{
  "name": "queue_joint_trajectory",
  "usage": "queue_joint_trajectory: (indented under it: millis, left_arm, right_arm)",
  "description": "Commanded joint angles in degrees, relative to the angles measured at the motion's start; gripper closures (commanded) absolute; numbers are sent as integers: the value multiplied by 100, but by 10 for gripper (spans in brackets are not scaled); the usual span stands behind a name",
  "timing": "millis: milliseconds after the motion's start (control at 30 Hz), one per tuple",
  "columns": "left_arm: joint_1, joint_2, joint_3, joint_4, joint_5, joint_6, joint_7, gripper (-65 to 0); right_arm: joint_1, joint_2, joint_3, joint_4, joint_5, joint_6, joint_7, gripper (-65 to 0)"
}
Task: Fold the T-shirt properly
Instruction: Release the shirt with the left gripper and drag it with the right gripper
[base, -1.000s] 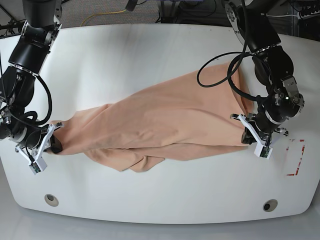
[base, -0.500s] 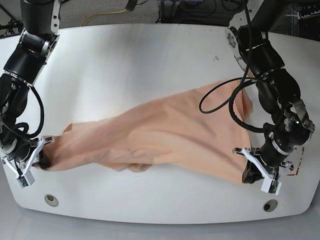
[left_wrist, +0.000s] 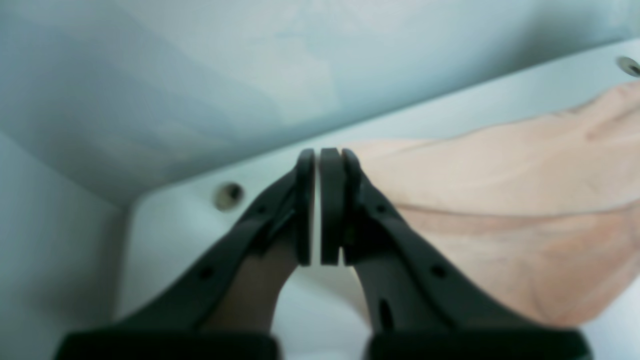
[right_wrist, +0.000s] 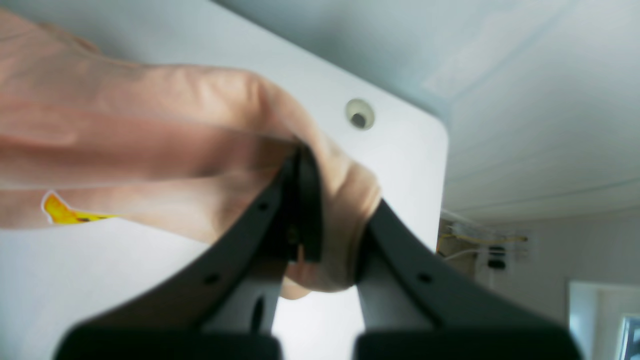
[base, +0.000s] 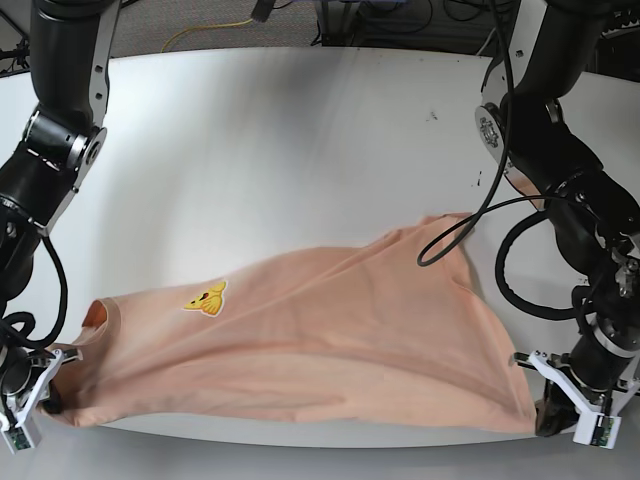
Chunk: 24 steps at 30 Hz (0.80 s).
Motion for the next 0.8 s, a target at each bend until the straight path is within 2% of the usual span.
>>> queue_joint_trajectory:
  millis: [0, 300, 467, 600, 767]
  left_arm:
    - [-462, -244, 7, 208, -77, 1, -107, 0]
    - [-1772, -868, -213, -134, -147, -16, 25, 0]
    - [-1825, -1141, -213, -609, -578, -104, 25, -8]
    - [-1148, -1114, -213, -433, -894, -104, 25, -118]
    - [-207, -631, -213, -363, -1088, -104, 25, -271]
  right_arm:
    - [508, 109, -33, -87, -67, -10, 138, 0]
    - [1607, 276, -798, -246, -85, -10, 138, 0]
    - [1739, 259, -912, -263, -85, -10, 138, 0]
    - [1598, 171, -938, -246, -85, -10, 138, 0]
    - [1396, 188, -938, -246, -85, -10, 138, 0]
